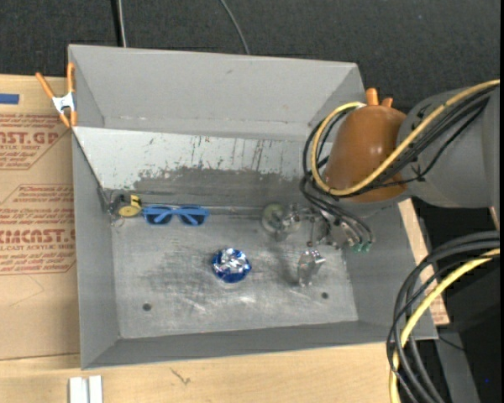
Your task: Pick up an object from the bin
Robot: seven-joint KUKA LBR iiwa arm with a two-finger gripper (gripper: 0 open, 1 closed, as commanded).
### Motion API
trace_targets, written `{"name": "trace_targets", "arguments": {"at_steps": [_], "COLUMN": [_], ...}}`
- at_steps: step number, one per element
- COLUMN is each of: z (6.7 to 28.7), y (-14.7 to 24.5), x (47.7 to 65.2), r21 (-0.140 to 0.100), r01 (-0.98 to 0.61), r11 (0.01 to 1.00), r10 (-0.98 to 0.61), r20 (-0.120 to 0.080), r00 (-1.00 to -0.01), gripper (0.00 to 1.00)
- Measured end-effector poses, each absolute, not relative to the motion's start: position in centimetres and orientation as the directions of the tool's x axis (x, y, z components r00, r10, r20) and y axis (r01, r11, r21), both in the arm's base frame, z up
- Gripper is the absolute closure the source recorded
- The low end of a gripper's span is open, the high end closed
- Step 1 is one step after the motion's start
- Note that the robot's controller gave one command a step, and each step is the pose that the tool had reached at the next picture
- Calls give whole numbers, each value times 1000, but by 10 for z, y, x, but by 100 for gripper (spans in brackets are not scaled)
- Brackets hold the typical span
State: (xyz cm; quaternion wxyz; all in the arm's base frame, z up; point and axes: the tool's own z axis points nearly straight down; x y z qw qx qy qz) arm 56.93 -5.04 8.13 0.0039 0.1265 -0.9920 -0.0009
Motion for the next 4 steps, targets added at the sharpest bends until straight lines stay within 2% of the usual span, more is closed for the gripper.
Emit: {"name": "trace_targets", "arguments": {"at_steps": [1, 2, 3, 4], "z": [73, 83, 82, 306], "y": [13, 91, 87, 114], "x": [533, 549, 548, 558], "r21": [-2, 3, 1, -3], "r01": [-282, -384, -380, -424], "r11": [959, 923, 925, 906], "r10": [-282, -384, -380, -424], "r20": [-13, -6, -1, -12], "r00": [-959, -923, -925, -906], "gripper": [0, 0, 100, 100]}}
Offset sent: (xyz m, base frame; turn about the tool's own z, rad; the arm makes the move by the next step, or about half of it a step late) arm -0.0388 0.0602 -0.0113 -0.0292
